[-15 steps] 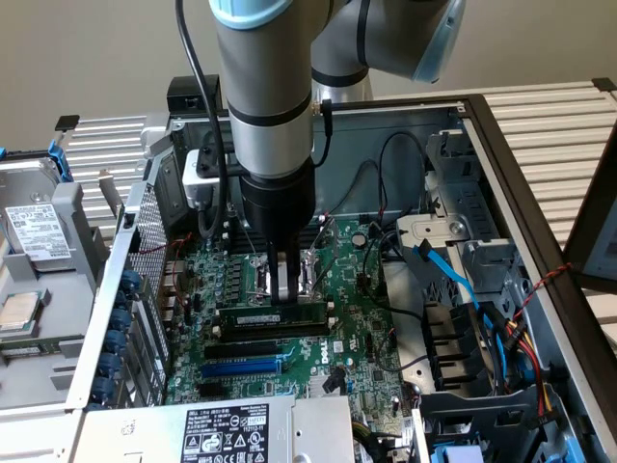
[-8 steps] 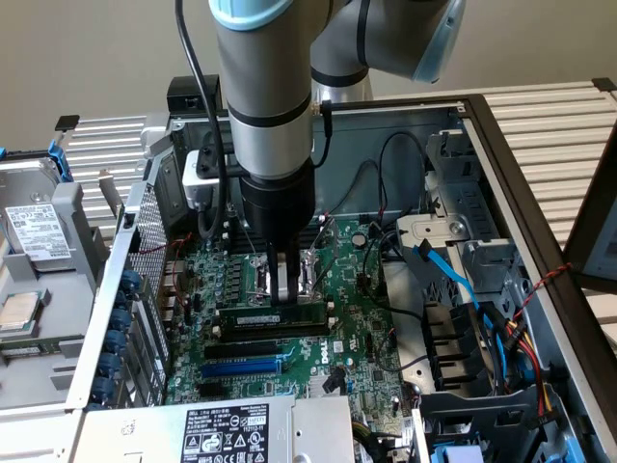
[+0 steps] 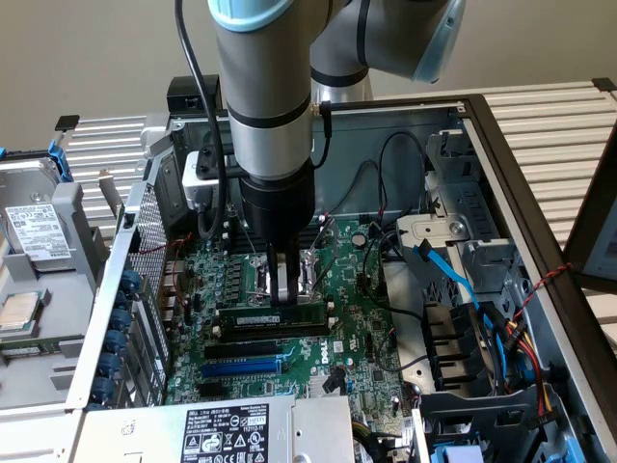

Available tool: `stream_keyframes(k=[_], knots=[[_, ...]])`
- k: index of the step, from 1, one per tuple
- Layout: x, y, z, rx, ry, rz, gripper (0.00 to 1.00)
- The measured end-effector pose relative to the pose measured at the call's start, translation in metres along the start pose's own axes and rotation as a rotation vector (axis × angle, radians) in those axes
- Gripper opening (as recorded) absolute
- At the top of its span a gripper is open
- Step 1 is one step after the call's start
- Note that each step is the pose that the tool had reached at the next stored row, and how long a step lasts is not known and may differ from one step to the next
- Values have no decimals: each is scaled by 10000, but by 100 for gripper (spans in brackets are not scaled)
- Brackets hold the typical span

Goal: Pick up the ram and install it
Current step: 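Insert the ram into the slot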

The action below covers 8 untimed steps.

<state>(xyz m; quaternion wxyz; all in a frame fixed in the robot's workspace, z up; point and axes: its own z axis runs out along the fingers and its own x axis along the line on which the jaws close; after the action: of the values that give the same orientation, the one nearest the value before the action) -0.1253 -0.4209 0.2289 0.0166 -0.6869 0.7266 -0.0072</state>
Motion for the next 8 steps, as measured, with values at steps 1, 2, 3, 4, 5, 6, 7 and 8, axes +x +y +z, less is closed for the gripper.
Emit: stream_keyframes(k=[1, 2, 3, 4, 5, 6, 7, 8], knots=[[0, 0, 0, 0, 0, 0, 12], [0, 0, 0, 0, 0, 0, 12], [0, 0, 0, 0, 0, 0, 12], [0, 0, 0, 1, -1, 0, 12], [0, 0, 0, 2, -1, 0, 12], [0, -2, 0, 3, -1, 1, 12], [0, -5, 1, 4, -1, 1, 12], [0, -6, 1, 5, -1, 1, 12]])
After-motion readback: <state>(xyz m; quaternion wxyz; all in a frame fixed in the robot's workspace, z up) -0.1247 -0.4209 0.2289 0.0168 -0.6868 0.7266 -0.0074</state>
